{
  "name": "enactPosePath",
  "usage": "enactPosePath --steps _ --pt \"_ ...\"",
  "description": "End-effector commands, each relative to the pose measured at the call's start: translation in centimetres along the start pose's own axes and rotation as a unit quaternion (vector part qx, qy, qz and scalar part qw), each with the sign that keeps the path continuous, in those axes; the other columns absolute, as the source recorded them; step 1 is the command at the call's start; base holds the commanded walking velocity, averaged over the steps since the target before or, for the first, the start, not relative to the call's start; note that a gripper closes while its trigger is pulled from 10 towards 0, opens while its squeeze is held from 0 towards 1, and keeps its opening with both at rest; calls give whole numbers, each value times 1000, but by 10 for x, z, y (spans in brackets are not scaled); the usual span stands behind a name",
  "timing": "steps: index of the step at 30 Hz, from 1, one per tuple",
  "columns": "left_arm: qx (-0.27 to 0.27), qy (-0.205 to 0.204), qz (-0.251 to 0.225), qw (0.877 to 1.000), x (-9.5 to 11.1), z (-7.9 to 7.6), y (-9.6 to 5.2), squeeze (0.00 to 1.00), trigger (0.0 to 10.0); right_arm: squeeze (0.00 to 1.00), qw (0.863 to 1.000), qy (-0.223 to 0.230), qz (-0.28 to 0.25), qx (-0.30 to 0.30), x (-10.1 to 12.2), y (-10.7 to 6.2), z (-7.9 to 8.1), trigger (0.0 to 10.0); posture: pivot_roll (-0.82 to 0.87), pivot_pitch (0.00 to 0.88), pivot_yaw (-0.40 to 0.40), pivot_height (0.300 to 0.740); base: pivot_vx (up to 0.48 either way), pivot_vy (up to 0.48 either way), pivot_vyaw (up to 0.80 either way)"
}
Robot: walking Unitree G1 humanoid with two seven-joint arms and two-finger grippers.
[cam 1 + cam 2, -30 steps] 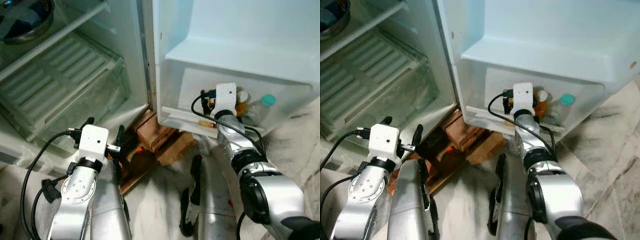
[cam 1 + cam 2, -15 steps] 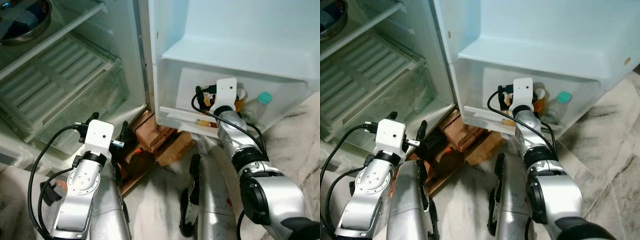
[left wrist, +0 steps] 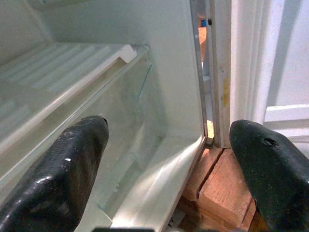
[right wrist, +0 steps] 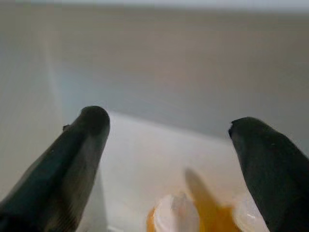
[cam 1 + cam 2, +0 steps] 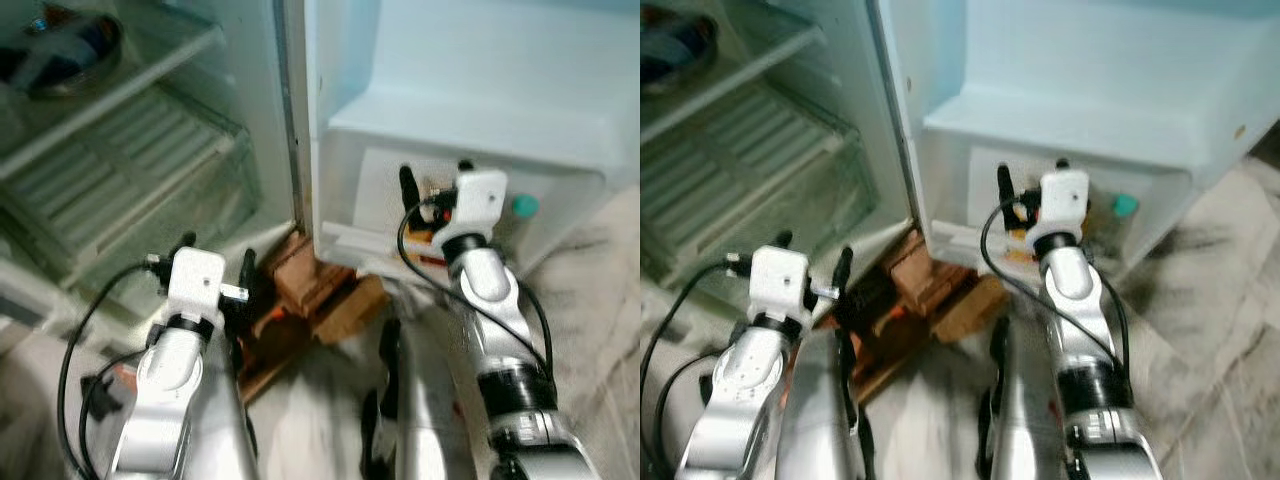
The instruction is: Restocking fridge
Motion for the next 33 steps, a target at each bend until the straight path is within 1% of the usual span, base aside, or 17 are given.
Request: enactPosePath --steps 1,2,3,4,5,6,8,10,15,19,24,26,27,29,31,32,33 --pt "13 -6 11 1000 -4 4 -5 0 10000 1000 1000 -10 -16 2 8 -17 5 10000 99 87 9 502 0 0 0" --pt "13 -6 11 1000 -4 4 -5 0 10000 1000 1000 -10 -16 2 8 -17 5 10000 99 87 9 502 0 0 0" --pt "13 -4 12 1000 -5 5 -7 0 10000 933 1000 -7 -10 0 7 -23 6 10000 96 85 10 502 0 0 0" --pt "14 -3 15 1000 -7 5 -8 0 10000 741 1000 -2 0 -4 4 -30 7 10000 93 82 11 502 0 0 0" --pt "14 -3 15 1000 -7 5 -8 0 10000 741 1000 -2 0 -4 4 -30 7 10000 93 82 11 502 0 0 0" --pt "14 -1 21 1000 -11 6 -12 0 10000 0 1000 8 24 -13 -2 -46 8 10000 90 79 12 502 0 0 0" --pt "13 -1 27 1000 -15 6 -14 0 10000 0 999 14 40 -10 -7 -58 12 10000 83 74 17 502 0 0 0" --pt "8 -4 28 1000 -16 2 -14 0 10000 0 998 19 55 -3 -11 -65 15 10000 77 70 17 502 0 0 0" --pt "6 -5 23 1000 -13 -1 -11 0 10000 0 998 30 52 1 -10 -67 15 10000 72 65 16 511 0 0 0" --pt "12 -7 19 1000 -12 1 -8 0 10000 0 998 28 58 -10 -11 -68 9 10000 70 61 13 526 0 0 0" --pt "10 -6 17 1000 -12 0 -8 0 10000 0 995 34 90 -18 -19 -81 4 10000 63 63 11 550 0 0 0" --pt "10 -6 17 1000 -12 0 -8 0 10000 0 995 34 90 -18 -19 -81 4 10000 63 63 11 550 0 0 0" --pt "8 -6 18 1000 -13 -1 -9 0 10000 0 993 34 109 -19 -24 -90 4 10000 58 64 9 559 0 0 0" --pt "8 -6 18 1000 -13 -1 -9 0 10000 0 993 34 109 -19 -24 -90 4 10000 58 64 9 559 0 0 0" --pt "7 -7 19 1000 -13 -2 -9 0 10000 0 992 34 120 -19 -28 -96 4 10000 58 64 9 564 0 0 0" --pt "5 -7 18 1000 -14 -4 -8 0 10000 0 991 33 131 -17 -31 -102 5 10000 54 61 9 569 0 0 0" --pt "5 -7 18 1000 -14 -4 -8 0 10000 0 991 33 131 -17 -31 -102 5 10000 54 61 9 569 0 0 0"
Point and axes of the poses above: a point about 5 cm out from each wrist's last joint towards the gripper, its own y axis pointing out of the wrist towards the gripper, its own x axis along the axis of the wrist's last joint, z = x × y, the point moved 1 cm from there along y, pointing out of the wrist towards the gripper, and after that the axes turned 1 degree about y, right-handed, at the moved point
